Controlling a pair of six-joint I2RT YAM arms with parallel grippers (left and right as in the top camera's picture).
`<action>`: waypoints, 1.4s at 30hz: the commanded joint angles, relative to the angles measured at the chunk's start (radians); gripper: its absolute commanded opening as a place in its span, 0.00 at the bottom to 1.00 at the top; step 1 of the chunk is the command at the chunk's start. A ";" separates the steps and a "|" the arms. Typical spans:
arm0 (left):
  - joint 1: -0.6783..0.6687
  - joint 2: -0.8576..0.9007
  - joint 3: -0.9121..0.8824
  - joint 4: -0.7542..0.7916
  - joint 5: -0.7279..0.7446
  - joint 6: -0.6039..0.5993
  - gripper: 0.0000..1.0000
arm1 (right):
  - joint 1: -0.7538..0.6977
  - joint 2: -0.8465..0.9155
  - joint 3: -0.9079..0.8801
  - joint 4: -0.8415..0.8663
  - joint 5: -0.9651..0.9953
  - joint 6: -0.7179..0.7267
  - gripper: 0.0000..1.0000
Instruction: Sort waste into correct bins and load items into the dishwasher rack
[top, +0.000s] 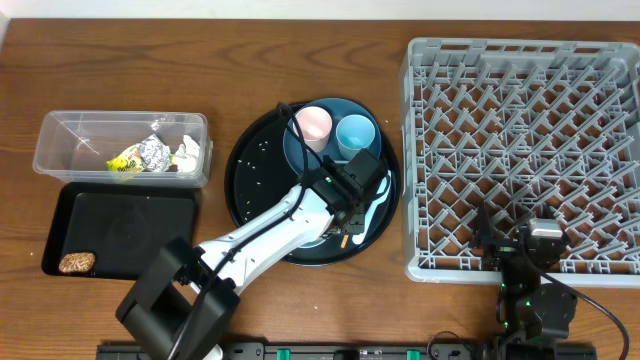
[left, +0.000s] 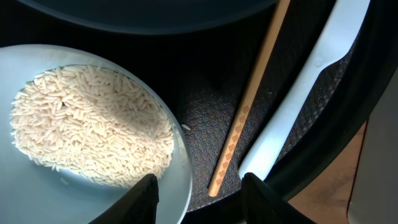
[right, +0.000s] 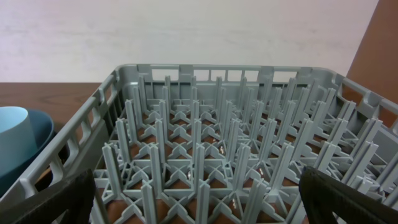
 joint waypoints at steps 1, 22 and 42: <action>0.000 0.011 0.006 -0.001 -0.035 -0.009 0.45 | 0.008 -0.003 -0.002 -0.004 -0.003 -0.008 0.99; 0.000 0.011 -0.039 0.050 -0.034 -0.009 0.45 | 0.008 -0.003 -0.002 -0.004 -0.003 -0.008 0.99; 0.000 0.012 -0.044 0.055 -0.061 -0.009 0.45 | 0.008 -0.002 -0.002 -0.004 -0.003 -0.008 0.99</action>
